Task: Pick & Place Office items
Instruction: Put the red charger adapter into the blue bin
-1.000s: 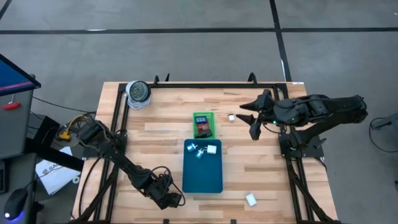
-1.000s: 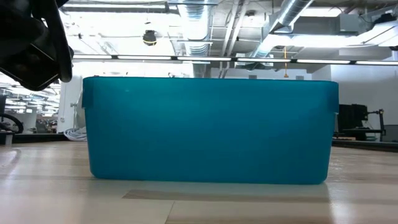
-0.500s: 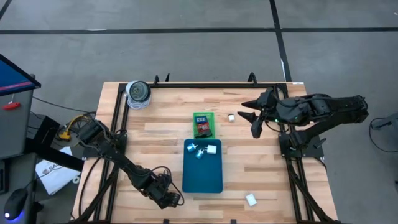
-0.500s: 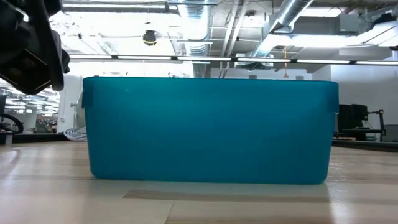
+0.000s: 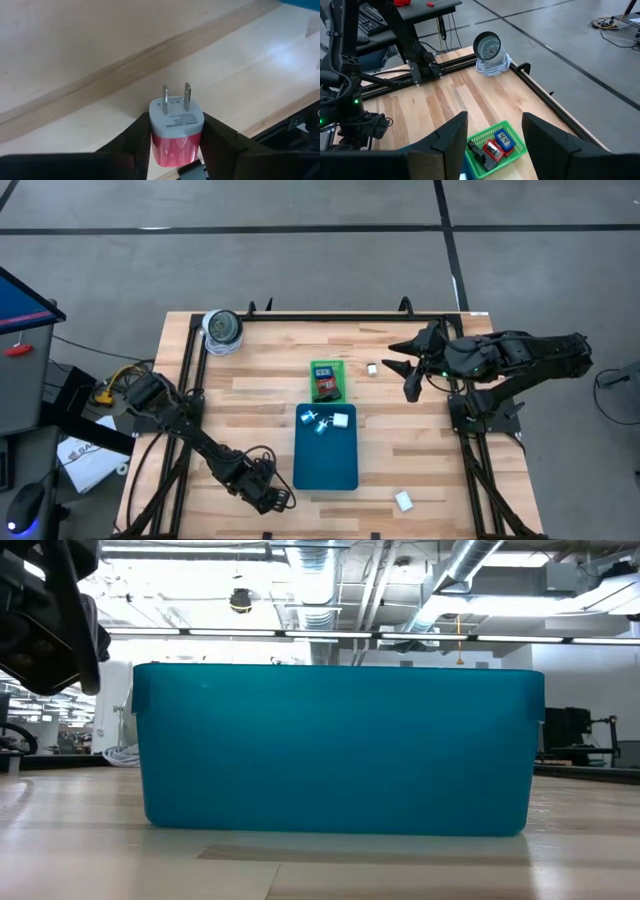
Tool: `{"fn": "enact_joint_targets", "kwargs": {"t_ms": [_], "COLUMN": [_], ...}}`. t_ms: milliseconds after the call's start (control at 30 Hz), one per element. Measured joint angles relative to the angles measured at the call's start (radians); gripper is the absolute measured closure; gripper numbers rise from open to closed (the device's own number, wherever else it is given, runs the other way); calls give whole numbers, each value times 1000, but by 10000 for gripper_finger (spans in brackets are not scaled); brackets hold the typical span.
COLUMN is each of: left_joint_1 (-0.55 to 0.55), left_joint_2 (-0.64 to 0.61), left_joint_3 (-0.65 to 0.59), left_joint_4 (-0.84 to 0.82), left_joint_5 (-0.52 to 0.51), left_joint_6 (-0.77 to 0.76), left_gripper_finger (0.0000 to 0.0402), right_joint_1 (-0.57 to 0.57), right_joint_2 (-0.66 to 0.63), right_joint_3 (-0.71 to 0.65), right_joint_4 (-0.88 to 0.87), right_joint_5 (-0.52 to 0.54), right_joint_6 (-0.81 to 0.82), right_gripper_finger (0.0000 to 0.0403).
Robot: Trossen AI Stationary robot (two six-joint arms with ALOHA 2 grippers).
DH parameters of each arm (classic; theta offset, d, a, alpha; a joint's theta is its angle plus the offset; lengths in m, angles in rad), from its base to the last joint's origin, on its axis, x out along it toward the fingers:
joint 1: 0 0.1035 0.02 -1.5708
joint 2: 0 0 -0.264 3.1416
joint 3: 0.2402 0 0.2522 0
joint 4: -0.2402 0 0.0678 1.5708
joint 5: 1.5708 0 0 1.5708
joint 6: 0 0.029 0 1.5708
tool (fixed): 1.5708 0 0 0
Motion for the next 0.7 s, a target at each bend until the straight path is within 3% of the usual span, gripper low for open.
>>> {"fn": "enact_joint_targets", "kwargs": {"t_ms": [433, 700], "left_joint_1": [84, 139], "left_joint_2": [-66, -253], "left_joint_3": [-2, -1], "left_joint_4": [46, -308], "left_joint_5": [-52, -62], "left_joint_6": [199, 324], "left_gripper_finger": [275, 274], "right_joint_1": [0, 0], "right_joint_2": [1, 1], "right_joint_3": [0, 0], "right_joint_4": [0, 6], "right_joint_5": [-2, -4], "right_joint_6": [-7, -7], "right_gripper_finger": [221, 221]}}
